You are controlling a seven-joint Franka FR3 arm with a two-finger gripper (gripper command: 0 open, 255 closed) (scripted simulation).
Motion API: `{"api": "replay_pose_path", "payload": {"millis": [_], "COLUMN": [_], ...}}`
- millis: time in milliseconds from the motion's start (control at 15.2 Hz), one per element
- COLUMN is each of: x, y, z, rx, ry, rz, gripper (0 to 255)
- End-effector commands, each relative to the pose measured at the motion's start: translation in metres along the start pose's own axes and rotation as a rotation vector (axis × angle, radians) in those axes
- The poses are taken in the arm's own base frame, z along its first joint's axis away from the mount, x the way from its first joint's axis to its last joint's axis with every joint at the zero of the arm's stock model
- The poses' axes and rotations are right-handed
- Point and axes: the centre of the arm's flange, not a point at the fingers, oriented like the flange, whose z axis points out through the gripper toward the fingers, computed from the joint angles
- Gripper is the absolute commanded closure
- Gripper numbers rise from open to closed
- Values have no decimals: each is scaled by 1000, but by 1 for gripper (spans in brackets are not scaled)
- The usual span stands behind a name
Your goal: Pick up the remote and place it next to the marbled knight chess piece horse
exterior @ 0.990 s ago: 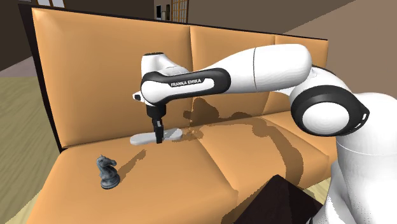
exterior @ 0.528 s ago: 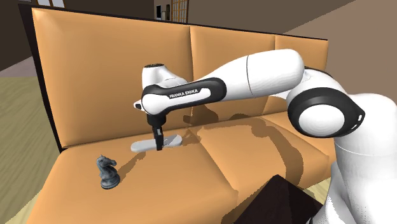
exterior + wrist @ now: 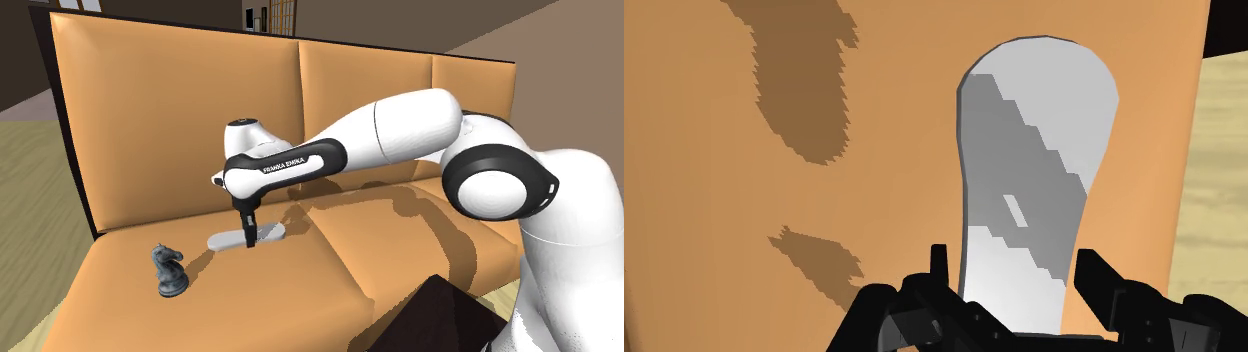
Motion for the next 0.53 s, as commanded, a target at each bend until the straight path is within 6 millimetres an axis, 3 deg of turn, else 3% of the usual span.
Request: {"api": "replay_pose_path", "payload": {"millis": [0, 462], "x": [0, 0], "y": [-1, 0], "z": [10, 47], "rx": [-1, -1], "ry": [1, 1], "rz": [0, 0], "gripper": [255, 255]}}
